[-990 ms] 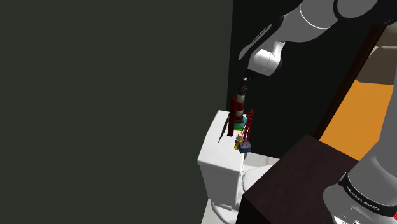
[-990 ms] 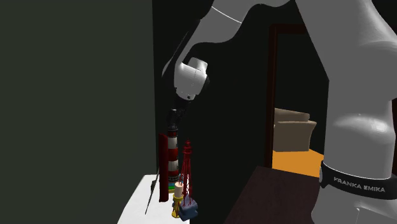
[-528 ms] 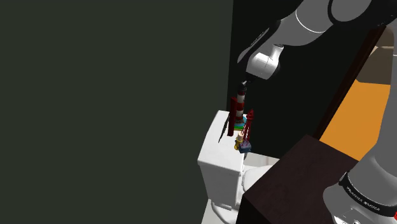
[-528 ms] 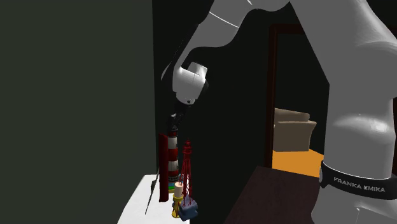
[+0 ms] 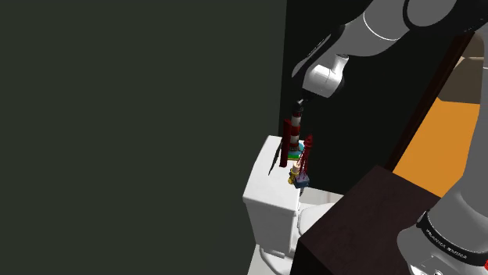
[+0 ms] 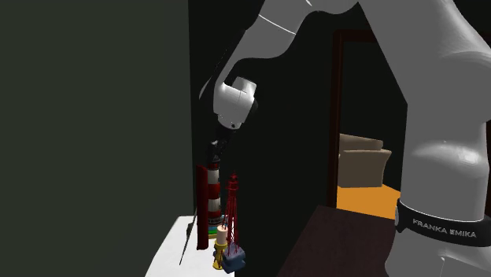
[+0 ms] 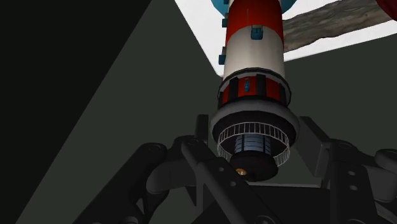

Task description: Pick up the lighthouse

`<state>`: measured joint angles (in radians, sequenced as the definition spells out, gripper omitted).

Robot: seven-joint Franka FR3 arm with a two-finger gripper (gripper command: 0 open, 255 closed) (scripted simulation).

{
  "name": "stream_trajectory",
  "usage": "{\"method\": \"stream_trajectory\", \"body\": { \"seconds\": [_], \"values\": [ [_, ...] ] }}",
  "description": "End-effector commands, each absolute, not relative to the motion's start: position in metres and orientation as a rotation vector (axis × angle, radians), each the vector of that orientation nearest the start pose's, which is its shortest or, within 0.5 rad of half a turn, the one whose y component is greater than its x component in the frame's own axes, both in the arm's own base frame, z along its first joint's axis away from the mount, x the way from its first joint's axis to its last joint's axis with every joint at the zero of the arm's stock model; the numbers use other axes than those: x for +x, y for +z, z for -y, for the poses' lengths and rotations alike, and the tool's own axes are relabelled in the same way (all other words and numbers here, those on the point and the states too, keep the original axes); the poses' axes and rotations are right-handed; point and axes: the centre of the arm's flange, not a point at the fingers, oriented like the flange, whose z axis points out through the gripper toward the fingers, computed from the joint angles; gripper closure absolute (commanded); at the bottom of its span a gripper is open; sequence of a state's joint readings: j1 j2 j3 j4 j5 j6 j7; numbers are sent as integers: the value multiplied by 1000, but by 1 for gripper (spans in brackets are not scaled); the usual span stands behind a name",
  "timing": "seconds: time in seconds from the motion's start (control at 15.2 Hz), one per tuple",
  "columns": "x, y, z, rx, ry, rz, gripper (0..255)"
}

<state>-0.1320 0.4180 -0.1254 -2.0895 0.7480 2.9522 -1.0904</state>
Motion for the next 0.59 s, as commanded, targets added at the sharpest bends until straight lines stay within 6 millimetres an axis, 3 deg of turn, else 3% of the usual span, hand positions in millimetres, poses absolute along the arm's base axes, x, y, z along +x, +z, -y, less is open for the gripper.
{"method": "stream_trajectory", "body": {
  "seconds": [0.0, 0.53],
  "values": [
    [579, 268, 196, -3107, -789, 234, 255],
    [579, 310, 196, -3107, -789, 234, 255]
  ]
}}
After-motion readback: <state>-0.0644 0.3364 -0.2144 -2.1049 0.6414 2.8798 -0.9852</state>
